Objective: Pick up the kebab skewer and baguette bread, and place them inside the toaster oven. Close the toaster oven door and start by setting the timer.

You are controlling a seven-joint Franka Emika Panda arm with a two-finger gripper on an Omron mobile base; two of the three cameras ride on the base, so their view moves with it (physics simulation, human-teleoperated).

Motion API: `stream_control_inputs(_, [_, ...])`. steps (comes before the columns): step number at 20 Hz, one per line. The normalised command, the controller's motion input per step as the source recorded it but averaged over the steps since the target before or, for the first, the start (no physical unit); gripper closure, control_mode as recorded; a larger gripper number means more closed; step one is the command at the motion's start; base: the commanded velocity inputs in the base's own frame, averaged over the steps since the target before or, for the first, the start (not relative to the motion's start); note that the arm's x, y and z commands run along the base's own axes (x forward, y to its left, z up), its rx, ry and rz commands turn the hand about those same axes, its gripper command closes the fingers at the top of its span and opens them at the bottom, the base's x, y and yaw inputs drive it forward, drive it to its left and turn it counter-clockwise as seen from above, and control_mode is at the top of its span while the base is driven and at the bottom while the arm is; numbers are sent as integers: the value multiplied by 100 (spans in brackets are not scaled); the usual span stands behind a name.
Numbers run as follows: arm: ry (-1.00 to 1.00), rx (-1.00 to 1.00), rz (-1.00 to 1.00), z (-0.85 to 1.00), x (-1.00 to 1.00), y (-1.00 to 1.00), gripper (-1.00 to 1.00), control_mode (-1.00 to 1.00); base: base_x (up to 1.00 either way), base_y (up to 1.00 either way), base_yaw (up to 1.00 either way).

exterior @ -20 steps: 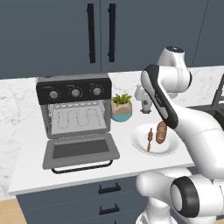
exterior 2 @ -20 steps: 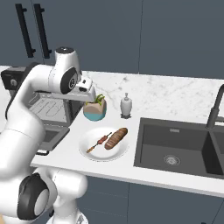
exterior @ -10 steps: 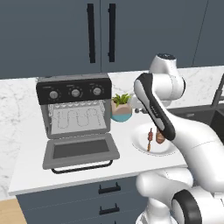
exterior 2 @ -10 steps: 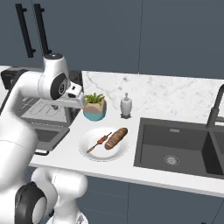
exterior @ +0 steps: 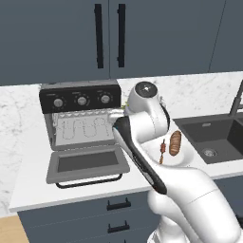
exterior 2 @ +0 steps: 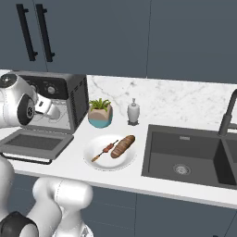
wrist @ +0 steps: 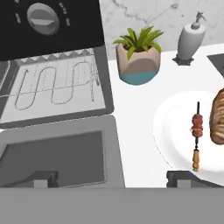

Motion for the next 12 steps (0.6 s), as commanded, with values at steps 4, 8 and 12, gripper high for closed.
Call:
stream_control_inputs(4, [-17, 0, -18, -11, 29, 100, -100, -100, 0, 0, 0])
stream_control_inputs(8, [-15, -2, -2, -18, 62, 100, -100, -100, 0, 0, 0])
stream_control_inputs(12, [-20, -10, 1, -14, 57, 83, -100, -100, 0, 0, 0])
